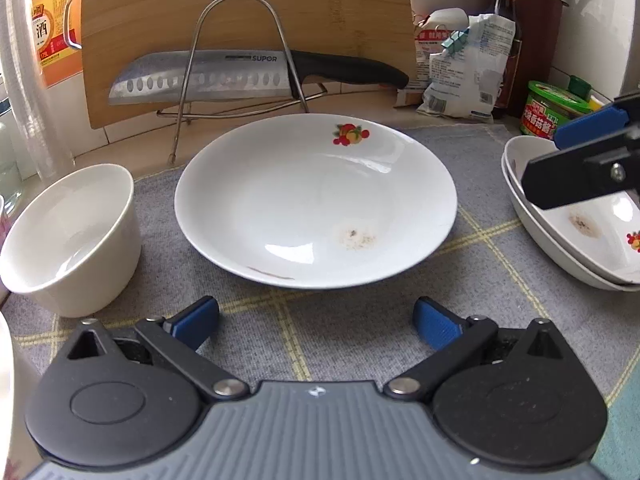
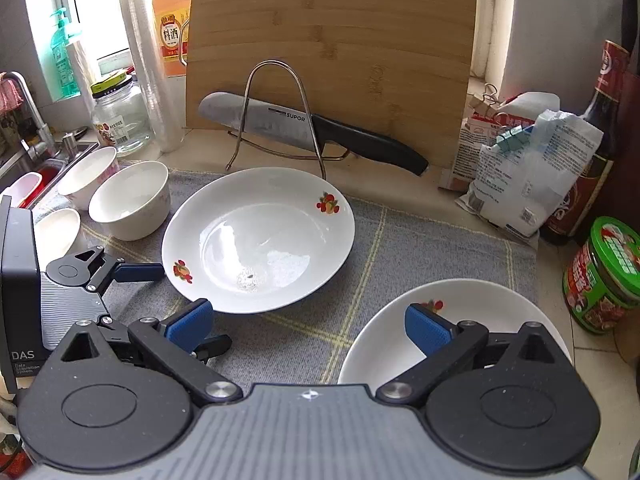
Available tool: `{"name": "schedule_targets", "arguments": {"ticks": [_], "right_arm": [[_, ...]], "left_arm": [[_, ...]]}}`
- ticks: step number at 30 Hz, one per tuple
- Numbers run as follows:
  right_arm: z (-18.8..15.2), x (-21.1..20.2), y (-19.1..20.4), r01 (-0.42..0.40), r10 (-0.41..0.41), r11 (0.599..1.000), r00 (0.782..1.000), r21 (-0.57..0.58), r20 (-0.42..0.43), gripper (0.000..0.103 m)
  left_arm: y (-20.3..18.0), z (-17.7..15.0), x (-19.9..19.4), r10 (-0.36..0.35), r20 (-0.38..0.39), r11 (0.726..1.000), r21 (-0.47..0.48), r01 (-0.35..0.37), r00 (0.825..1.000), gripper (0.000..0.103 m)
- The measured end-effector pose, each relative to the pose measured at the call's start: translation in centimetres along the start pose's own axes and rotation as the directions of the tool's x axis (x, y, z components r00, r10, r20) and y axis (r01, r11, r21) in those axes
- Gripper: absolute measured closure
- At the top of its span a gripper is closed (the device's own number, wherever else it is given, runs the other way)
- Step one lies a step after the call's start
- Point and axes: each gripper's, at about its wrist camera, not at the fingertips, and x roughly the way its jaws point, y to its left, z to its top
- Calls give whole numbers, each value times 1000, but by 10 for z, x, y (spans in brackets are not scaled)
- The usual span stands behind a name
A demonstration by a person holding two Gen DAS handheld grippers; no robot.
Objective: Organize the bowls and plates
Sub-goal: 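Move the right tool to the white plate on the towel and grasp its rim, then lift the white plate with the right tool and carry it toward the stack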
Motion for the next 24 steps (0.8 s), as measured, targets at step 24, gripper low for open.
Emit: {"name": "schedule_targets", "arguments": {"ticks": [24], "right_arm": [[87,142,-38,-277,264,961,923,-7,-282,0]], "left_arm": [[3,6,8,-2,58,1000,-7,3,998,0]]}}
